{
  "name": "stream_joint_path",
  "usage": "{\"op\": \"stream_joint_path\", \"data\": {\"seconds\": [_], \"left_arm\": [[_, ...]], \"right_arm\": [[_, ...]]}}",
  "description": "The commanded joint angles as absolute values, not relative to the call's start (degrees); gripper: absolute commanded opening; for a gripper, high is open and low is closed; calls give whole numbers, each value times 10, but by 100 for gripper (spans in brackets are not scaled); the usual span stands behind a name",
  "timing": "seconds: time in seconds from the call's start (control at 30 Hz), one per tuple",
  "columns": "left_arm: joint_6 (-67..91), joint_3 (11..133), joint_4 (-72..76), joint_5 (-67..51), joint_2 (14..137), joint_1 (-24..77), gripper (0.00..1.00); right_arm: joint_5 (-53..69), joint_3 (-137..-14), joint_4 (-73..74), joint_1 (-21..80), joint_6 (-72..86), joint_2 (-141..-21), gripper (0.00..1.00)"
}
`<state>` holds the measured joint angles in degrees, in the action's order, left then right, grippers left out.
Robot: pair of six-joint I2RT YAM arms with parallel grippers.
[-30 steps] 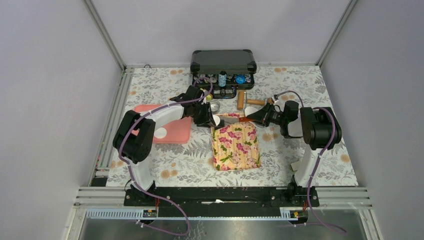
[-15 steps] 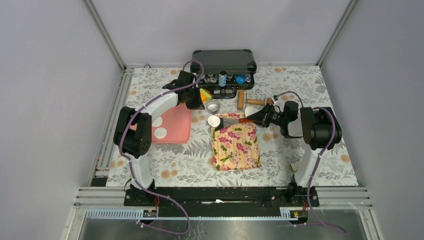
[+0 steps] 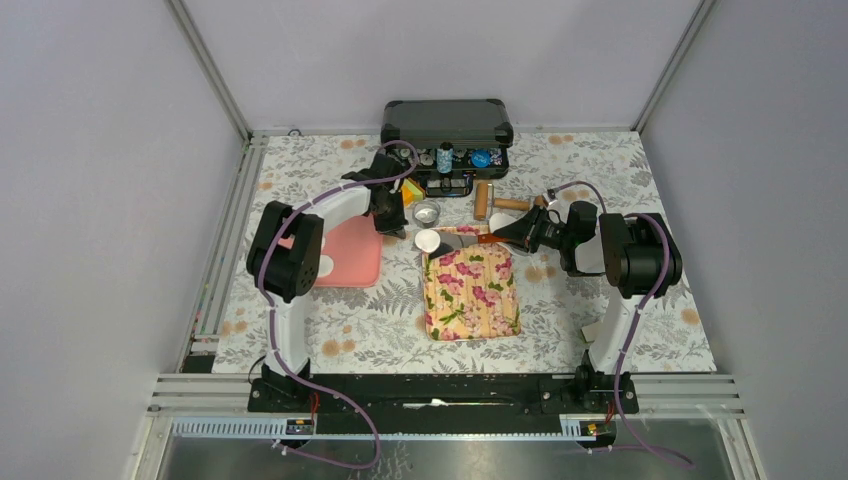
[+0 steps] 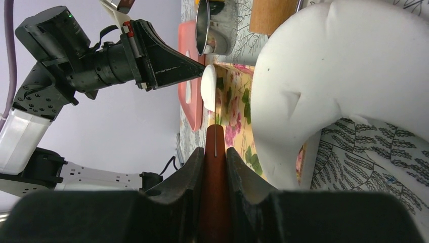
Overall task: Roll out the dumpling wrappers from the dough
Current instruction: Scoop the dumpling wrapper from the work surface.
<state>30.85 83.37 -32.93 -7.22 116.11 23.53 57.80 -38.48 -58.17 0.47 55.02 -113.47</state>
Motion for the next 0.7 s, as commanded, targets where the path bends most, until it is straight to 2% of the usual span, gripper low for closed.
{"op": "stream_joint_path", "data": {"seconds": [0.0, 0.2, 0.43, 0.67], "left_arm": [[297, 872, -331, -53, 1170, 255, 0], [298, 894, -343, -55, 1196, 267, 0], [298, 899, -347, -61, 1204, 274, 0], [298, 895, -345, -59, 1199, 278, 0]], "right_arm": [[585, -403, -622, 4, 554, -1136, 0], [587, -403, -627, 4, 552, -1135, 0], [605, -404, -705, 4, 607, -1158, 0], [598, -409, -665, 4, 572, -1159, 0]]}}
